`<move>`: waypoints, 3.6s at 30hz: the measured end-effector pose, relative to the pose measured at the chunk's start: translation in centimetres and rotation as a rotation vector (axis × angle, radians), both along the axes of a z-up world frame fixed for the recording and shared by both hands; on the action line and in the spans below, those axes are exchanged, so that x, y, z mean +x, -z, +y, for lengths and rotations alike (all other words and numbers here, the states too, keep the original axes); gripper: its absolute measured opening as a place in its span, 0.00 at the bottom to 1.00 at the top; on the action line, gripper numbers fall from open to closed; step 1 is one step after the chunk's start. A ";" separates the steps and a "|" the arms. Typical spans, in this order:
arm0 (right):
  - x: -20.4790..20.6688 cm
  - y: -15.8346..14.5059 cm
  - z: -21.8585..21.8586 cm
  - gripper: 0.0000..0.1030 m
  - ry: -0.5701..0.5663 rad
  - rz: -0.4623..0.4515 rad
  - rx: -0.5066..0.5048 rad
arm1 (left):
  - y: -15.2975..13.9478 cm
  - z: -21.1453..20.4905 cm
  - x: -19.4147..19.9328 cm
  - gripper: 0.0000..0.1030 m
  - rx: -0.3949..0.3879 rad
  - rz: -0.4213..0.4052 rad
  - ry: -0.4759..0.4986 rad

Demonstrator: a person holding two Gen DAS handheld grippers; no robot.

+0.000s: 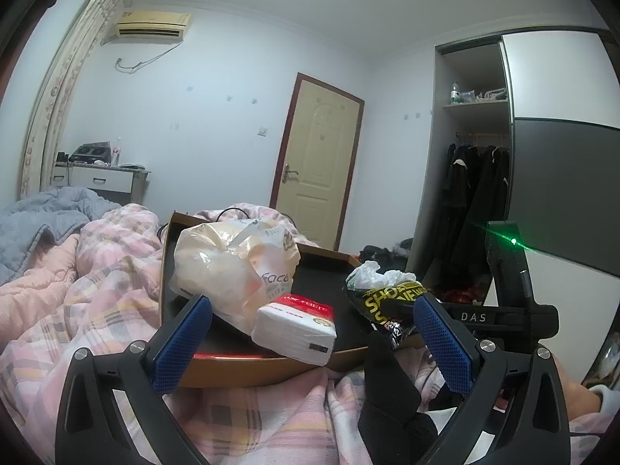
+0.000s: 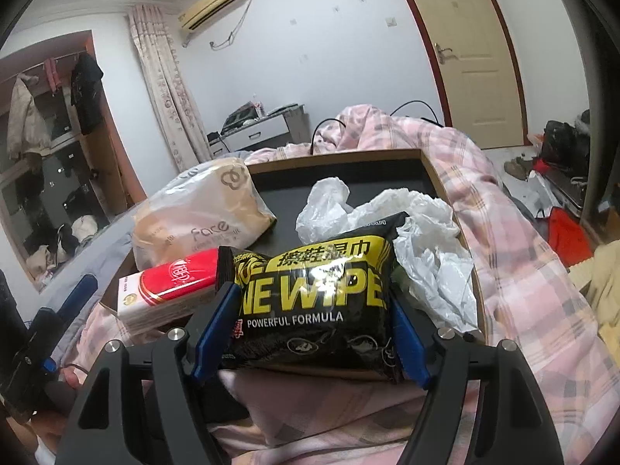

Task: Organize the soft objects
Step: 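Lower the wipes pack into the tray and open the right gripper, then reach the left gripper to the black cloth on the quilt and grasp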

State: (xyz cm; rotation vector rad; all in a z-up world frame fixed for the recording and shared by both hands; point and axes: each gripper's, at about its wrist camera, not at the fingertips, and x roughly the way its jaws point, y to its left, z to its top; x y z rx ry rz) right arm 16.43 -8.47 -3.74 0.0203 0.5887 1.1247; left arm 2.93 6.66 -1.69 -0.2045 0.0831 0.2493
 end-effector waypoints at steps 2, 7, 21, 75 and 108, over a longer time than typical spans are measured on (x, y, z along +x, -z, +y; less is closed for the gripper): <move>-0.1 0.0 0.0 0.72 0.001 -0.002 -0.008 | 0.0 0.0 0.0 1.00 0.001 -0.003 -0.001; -1.0 -0.1 0.4 0.85 0.006 -0.053 -0.055 | 0.0 0.0 0.1 1.00 0.001 -0.002 -0.001; -3.1 -0.9 -0.8 0.94 0.064 -0.239 -0.071 | 0.1 0.1 0.0 1.00 0.001 -0.003 -0.006; -2.5 -0.6 -4.6 0.99 -0.038 -0.162 0.166 | 2.8 -7.2 4.6 1.00 0.242 0.443 0.370; -2.4 -0.6 -4.8 0.99 -0.038 -0.160 0.168 | 1.1 -4.0 2.2 0.25 0.096 0.251 0.307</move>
